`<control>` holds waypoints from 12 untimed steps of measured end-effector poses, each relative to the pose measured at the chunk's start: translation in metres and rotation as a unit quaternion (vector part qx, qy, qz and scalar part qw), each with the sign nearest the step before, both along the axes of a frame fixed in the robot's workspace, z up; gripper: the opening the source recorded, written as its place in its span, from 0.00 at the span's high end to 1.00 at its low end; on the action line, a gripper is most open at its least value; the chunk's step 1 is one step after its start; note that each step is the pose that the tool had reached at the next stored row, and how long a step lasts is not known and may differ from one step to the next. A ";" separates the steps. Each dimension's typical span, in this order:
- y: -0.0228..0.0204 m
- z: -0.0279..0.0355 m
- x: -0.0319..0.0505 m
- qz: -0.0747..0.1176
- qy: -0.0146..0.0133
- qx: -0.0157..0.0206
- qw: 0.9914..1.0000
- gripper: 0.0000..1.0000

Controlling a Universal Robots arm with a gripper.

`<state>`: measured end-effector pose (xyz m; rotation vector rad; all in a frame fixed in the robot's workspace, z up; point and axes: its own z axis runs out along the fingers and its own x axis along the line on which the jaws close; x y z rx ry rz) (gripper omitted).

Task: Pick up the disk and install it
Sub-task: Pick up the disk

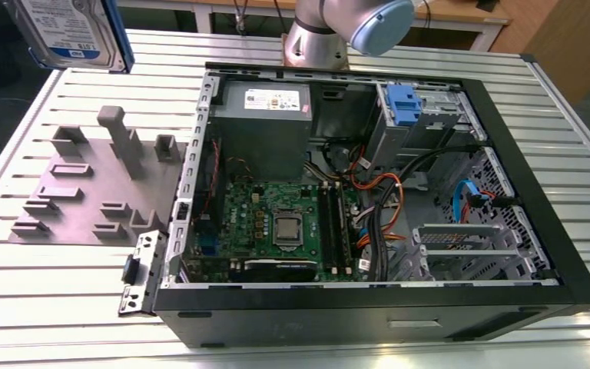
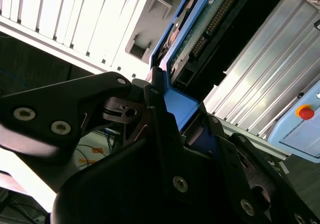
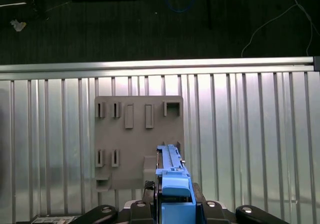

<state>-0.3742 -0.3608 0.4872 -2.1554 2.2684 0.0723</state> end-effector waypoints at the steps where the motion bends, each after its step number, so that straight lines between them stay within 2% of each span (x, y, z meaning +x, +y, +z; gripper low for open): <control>1: 0.0000 0.0005 0.0000 0.000 0.000 0.000 1.000 0.64; 3: 0.0000 0.0024 0.0000 0.000 0.000 0.000 1.000 0.64; 9: 0.0000 0.0149 0.0001 0.000 0.000 0.000 1.000 0.64; 12: 0.0000 0.0150 0.0001 0.000 0.000 0.000 1.000 0.64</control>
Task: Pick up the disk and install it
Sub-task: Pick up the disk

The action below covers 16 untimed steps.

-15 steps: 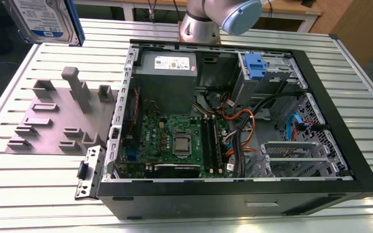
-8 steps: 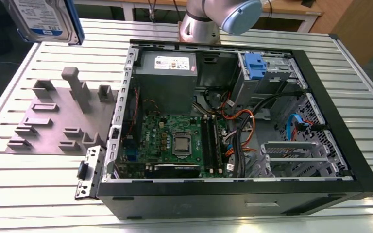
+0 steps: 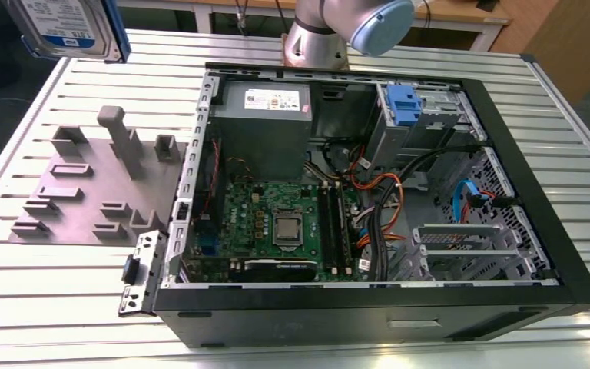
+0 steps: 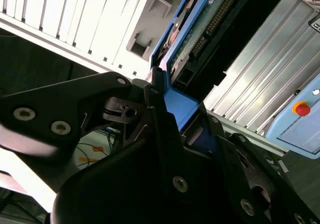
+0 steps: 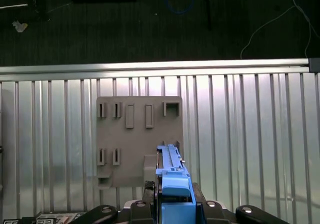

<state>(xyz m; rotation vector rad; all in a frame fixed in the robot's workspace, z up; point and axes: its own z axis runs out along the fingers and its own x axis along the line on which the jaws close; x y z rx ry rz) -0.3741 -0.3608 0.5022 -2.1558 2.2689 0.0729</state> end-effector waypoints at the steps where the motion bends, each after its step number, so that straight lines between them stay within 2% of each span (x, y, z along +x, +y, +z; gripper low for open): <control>1: 0.0000 0.0000 0.0000 0.000 0.000 0.000 1.000 0.64; 9: 0.0000 0.0000 0.0056 0.000 0.000 0.000 1.000 0.64; 16: 0.0000 0.0000 0.0174 0.000 0.000 0.000 1.000 0.64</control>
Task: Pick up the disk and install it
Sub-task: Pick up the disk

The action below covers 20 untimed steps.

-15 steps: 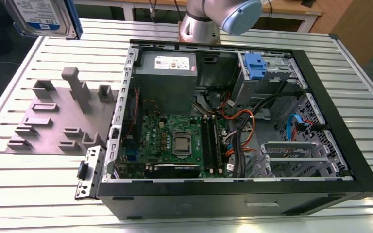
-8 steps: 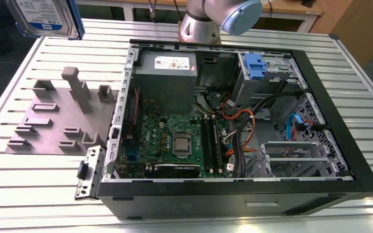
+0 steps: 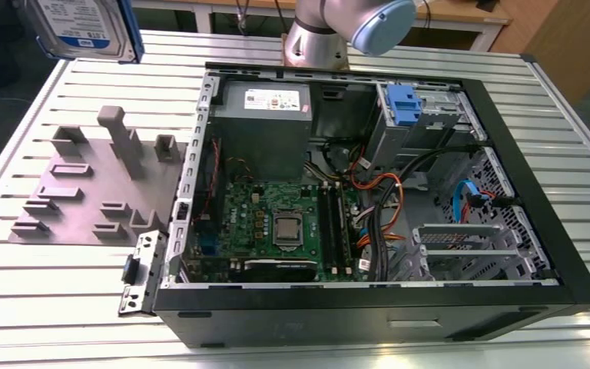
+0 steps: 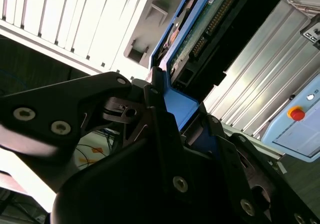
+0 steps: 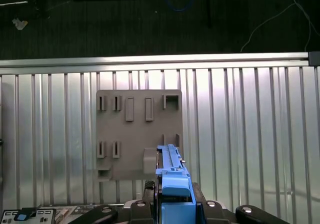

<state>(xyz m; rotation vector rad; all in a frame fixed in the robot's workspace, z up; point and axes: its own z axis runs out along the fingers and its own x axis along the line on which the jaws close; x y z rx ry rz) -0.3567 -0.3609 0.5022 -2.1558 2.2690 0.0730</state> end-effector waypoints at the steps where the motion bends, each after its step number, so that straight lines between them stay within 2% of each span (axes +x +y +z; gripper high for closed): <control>1: 0.0000 0.0000 0.0019 0.000 0.000 0.000 1.000 0.64; 3: 0.0000 0.0000 0.0042 0.000 0.000 0.000 1.000 0.64; 9: -0.0015 0.0000 0.0046 0.000 0.000 0.000 1.000 0.64; 15: -0.0067 0.0000 0.0046 0.000 0.000 0.000 1.000 0.64; 20: -0.0084 0.0000 0.0055 0.000 0.000 0.000 1.000 0.64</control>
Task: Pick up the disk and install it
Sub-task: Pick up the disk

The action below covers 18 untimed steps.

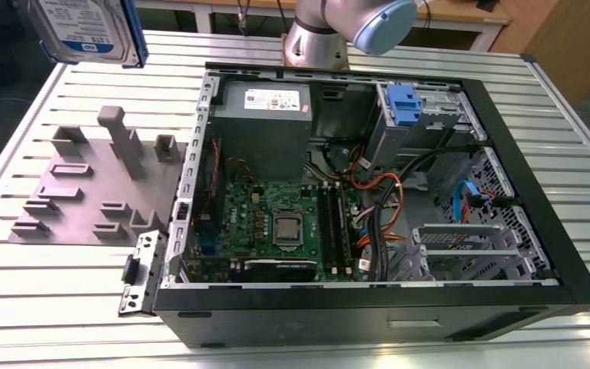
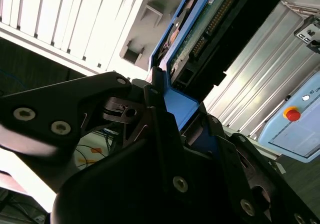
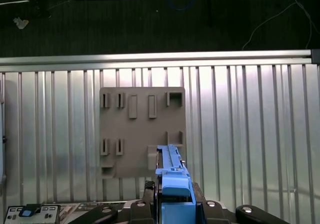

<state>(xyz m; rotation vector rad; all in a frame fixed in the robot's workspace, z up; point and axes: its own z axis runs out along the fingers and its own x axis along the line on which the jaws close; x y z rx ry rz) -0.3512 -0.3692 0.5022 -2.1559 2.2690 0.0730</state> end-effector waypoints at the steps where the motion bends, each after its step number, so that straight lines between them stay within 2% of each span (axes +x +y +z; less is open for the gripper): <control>1: -0.0002 0.0000 0.0002 0.000 0.000 0.000 1.000 0.64; 12: -0.0006 0.0000 0.0026 0.000 0.000 0.000 1.000 0.64; 18: -0.0006 0.0000 0.0107 0.000 0.000 0.000 1.000 0.64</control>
